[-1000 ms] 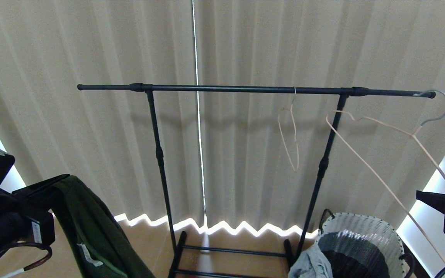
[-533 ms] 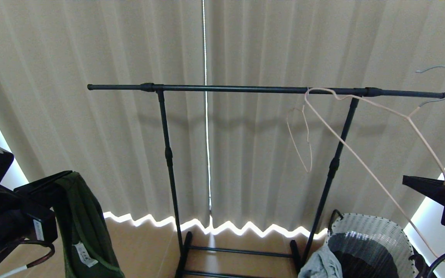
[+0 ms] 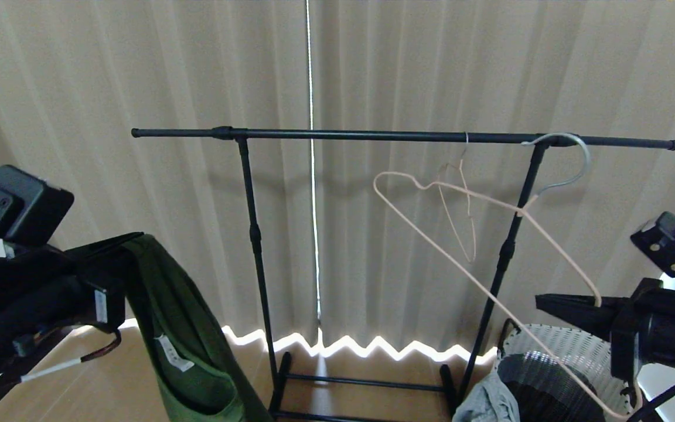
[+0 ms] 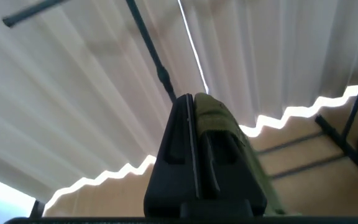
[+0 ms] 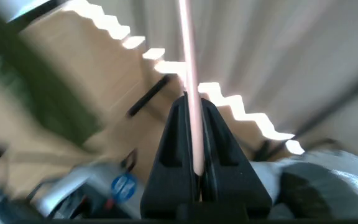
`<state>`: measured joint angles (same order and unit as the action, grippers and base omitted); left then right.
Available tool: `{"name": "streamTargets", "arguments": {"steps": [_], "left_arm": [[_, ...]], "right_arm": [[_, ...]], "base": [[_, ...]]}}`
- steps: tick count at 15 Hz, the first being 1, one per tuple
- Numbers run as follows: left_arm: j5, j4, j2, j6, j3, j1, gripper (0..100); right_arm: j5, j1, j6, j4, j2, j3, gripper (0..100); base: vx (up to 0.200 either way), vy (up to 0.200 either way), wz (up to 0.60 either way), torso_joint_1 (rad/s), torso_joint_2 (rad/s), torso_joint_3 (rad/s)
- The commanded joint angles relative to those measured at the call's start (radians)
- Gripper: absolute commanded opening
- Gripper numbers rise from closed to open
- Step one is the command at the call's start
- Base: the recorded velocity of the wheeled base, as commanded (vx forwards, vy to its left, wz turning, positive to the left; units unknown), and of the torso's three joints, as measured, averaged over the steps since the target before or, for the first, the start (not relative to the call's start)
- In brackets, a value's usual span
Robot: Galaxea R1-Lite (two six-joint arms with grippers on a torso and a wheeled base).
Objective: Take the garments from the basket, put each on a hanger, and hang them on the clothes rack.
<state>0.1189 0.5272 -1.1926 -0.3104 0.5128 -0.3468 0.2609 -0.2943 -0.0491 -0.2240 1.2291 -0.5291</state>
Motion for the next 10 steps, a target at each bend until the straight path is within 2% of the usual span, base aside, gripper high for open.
{"name": "streamTargets", "arguments": {"steps": [1, 4, 5, 10], "left_arm": [[0.004, 0.000, -0.148, 0.022, 0.108, -0.009, 0], [0.045, -0.003, -0.263, 0.113, 0.230, -0.066, 0], [0.102, -0.003, -0.331, 0.154, 0.300, -0.097, 0], [0.208, 0.000, -0.529, 0.192, 0.478, -0.107, 0]], "right_arm": [[-0.008, -0.069, 0.011, 0.002, 0.064, 0.008, 0], [-0.022, -0.154, 0.080, -0.001, 0.073, 0.008, 0], [-0.022, -0.192, 0.117, -0.005, 0.070, 0.008, 0], [-0.020, -0.298, 0.196, -0.008, 0.066, 0.017, 0]], "base": [[0.000, 0.000, 0.00, 0.000, 0.00, 0.000], [0.000, 0.000, 0.00, 0.000, 0.00, 0.000], [0.000, 0.000, 0.00, 0.000, 0.00, 0.000], [0.000, 0.000, 0.00, 0.000, 0.00, 0.000]]}}
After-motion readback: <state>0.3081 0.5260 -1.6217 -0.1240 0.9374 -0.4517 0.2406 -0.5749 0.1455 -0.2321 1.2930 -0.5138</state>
